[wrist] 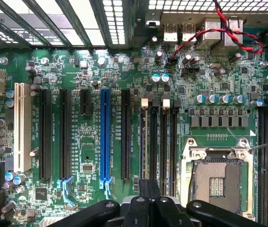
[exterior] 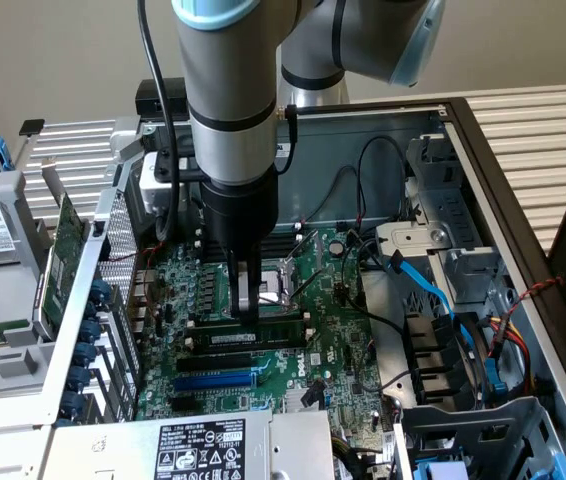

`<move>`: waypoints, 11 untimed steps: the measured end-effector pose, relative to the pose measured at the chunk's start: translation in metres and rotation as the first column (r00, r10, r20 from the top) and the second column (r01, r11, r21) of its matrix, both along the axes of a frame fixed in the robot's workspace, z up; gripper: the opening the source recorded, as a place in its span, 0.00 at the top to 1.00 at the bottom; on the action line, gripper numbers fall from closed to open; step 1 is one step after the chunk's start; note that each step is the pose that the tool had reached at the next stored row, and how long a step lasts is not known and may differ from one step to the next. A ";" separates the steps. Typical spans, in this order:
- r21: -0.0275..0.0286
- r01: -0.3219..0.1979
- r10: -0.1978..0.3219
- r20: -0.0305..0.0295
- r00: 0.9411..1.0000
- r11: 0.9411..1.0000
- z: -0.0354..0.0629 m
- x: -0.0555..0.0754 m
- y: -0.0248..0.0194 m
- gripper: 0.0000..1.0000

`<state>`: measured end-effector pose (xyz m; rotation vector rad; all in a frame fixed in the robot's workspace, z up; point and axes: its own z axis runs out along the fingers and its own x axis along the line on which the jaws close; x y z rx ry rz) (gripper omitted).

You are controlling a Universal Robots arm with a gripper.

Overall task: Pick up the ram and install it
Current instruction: 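Press down the ram until it locks into place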

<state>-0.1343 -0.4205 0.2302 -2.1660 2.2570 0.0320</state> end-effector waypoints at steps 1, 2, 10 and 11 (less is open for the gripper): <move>0.000 0.000 0.000 0.000 1.000 1.000 -0.0001 0.000 -0.0001 0.89; 0.000 0.000 0.000 0.000 1.000 1.000 -0.0001 0.000 -0.0005 0.89; 0.000 0.000 0.000 0.000 1.000 1.000 -0.0006 0.000 -0.0023 0.89; 0.000 0.000 0.000 0.000 1.000 1.000 -0.0010 0.000 -0.0023 0.89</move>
